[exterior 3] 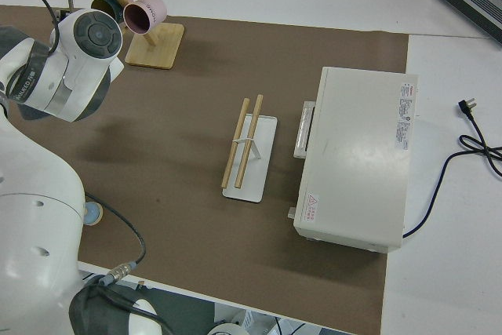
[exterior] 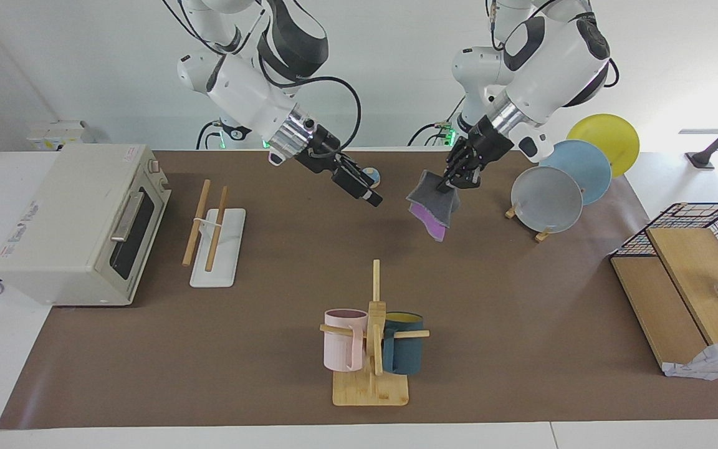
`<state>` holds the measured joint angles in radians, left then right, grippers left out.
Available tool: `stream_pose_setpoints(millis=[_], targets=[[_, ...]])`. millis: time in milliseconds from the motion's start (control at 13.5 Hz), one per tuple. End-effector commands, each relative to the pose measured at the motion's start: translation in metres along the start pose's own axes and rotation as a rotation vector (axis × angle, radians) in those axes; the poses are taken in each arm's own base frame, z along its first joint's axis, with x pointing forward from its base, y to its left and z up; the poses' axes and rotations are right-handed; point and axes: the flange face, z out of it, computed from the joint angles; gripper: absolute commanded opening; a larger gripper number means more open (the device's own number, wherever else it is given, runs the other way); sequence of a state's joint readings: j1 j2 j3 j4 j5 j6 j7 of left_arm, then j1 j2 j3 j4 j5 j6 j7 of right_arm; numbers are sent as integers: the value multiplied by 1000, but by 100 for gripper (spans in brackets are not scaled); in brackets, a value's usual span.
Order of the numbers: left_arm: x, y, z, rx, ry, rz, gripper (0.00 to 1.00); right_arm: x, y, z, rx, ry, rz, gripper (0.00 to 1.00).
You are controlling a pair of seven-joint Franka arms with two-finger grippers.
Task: Fold towel and hang on rack
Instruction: 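Carry the towel to the center and pass it to the right gripper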
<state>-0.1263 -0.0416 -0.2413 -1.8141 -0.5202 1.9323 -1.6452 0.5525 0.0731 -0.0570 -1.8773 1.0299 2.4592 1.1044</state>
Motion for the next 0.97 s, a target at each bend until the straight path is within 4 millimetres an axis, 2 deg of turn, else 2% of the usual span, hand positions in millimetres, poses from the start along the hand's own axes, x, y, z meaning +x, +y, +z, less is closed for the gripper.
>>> stream_pose_setpoints(millis=[0,223,371,668,742,817,891], targets=[[-13,-7,3,-55,-40,-97,0,-21,10,21,13,-9,35,100],[-31,-10,11,-91,-61,-164,0,-28,19,27,-11,-17,75,100],[-32,-11,15,-108,-64,-189,0,-33,32,35,-36,-18,63,100],[-33,-11,13,-112,-69,-199,0,-26,29,37,-31,-4,28,99],[-33,-11,13,-112,-69,-199,0,-25,30,39,-30,-2,26,88],[-33,-11,13,-112,-69,-200,0,-25,29,39,-31,-2,14,67],[-33,-11,13,-112,-69,-200,0,-23,29,38,-34,-4,4,52]])
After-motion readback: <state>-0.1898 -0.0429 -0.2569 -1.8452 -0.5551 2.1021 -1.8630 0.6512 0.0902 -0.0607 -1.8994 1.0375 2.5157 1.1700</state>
